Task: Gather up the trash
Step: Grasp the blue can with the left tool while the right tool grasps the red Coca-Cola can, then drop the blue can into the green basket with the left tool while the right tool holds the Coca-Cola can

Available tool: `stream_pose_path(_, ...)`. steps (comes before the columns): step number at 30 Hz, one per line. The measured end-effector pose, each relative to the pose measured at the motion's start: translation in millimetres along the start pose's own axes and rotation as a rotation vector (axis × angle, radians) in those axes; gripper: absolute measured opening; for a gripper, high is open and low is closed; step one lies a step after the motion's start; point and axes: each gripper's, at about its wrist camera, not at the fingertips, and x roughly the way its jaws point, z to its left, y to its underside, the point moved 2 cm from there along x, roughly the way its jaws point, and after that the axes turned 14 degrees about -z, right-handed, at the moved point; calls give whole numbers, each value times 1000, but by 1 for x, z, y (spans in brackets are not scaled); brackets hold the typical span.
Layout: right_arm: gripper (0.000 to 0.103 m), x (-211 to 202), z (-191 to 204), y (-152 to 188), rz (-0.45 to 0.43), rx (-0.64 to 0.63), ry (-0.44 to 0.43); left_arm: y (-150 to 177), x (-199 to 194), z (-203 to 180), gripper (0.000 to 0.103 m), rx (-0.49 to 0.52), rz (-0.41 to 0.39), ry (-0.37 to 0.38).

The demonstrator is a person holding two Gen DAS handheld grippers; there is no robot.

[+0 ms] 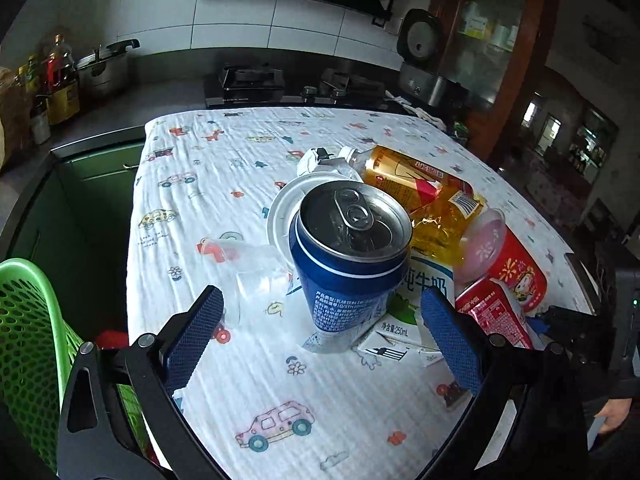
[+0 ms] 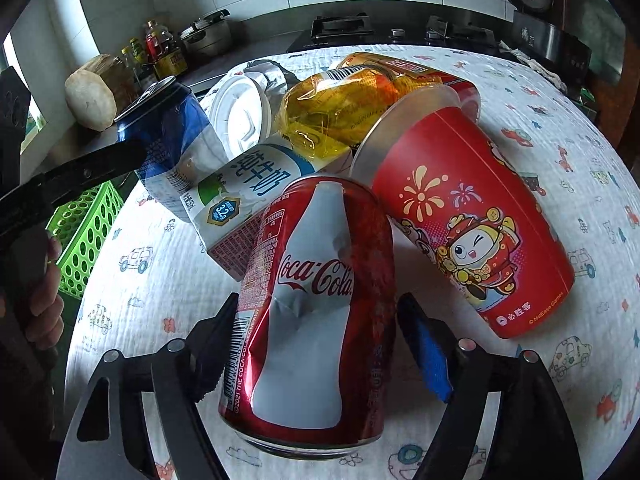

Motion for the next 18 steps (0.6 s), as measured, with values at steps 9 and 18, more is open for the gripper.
stream_pose_path(9, 66, 3, -1, 6, 5, 7, -5, -4, 25, -16, 96, -3, 2, -28)
stream_pose_path(18, 65, -6, -2, 11, -17, 5, -5, 2, 32, -11, 60, -56, 7, -31)
